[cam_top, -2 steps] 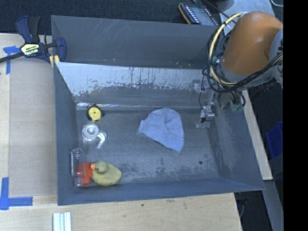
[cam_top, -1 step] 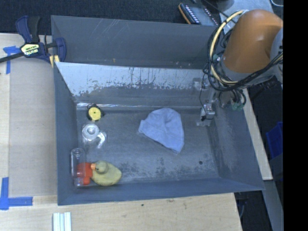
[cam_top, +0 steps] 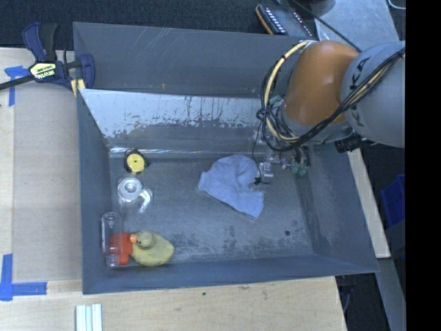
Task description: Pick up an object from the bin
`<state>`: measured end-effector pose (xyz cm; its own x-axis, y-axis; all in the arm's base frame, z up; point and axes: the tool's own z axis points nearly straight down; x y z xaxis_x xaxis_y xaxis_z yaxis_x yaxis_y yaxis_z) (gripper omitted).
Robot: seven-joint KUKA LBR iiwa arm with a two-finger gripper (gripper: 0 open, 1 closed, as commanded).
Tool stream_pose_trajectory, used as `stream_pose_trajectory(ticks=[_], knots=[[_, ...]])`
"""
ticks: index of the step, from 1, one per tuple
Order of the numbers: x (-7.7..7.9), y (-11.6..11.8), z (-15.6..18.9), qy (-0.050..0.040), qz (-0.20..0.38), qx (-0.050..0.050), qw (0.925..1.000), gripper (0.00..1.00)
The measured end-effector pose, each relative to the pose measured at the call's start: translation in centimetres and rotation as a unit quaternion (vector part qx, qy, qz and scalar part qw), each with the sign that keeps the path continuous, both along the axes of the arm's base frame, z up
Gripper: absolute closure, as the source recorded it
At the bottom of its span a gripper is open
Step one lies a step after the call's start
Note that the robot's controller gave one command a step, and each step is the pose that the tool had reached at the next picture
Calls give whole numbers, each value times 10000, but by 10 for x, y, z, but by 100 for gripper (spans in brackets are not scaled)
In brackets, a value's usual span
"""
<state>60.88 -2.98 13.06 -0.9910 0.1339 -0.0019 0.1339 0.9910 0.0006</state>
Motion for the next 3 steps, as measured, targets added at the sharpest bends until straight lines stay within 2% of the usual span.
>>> stream_pose_trajectory(ticks=[1,2,3], knots=[[-5,8,-23,15,-373,1,9993,0],[-17,9,-57,-35,1101,-9,9939,100],[-17,9,-57,-35,1103,-10,9939,100]])
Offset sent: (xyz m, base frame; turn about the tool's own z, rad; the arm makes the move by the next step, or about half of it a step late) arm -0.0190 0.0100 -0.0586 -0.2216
